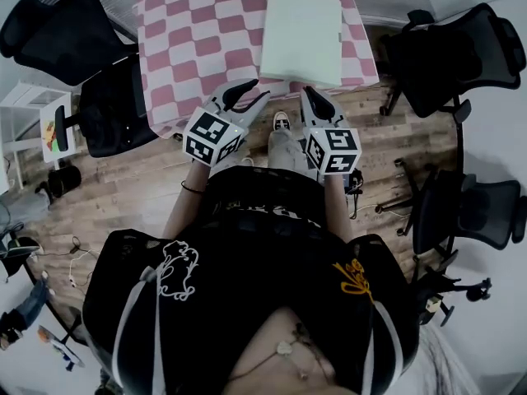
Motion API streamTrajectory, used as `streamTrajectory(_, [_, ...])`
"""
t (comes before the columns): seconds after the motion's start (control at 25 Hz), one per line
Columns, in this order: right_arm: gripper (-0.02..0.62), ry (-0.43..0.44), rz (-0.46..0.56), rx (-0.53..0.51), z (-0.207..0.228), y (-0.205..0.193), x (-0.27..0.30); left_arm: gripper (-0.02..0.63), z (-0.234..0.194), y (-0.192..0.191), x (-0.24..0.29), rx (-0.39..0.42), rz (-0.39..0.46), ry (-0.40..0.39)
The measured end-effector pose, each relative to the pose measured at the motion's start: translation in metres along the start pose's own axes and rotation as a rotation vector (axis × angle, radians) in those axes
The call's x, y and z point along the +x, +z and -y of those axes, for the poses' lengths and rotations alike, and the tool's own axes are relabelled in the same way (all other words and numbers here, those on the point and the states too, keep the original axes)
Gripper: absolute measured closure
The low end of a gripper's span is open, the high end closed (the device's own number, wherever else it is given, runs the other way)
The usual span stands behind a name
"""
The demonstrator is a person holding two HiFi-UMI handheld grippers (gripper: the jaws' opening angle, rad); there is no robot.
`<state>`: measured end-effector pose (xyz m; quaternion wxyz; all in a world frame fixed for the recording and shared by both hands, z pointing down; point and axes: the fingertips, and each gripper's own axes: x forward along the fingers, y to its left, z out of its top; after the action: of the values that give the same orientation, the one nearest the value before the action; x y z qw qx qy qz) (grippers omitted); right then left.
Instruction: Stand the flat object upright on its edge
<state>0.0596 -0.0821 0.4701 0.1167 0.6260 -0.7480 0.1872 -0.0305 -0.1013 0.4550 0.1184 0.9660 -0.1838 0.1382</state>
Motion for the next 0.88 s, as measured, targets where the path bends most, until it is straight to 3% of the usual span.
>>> streamTrajectory(0.4, [0.561,0.038,-0.019,0.001,0.094,0.035,0.049,0.460,-0.031,0.035,0.091,-0.017,-0.022,0.055])
streamTrajectory(0.88, [0.560,0.071,-0.096,0.039,0.186,0.028,0.098,0.457,-0.092,0.022,0.155,-0.078,-0.135,0.154])
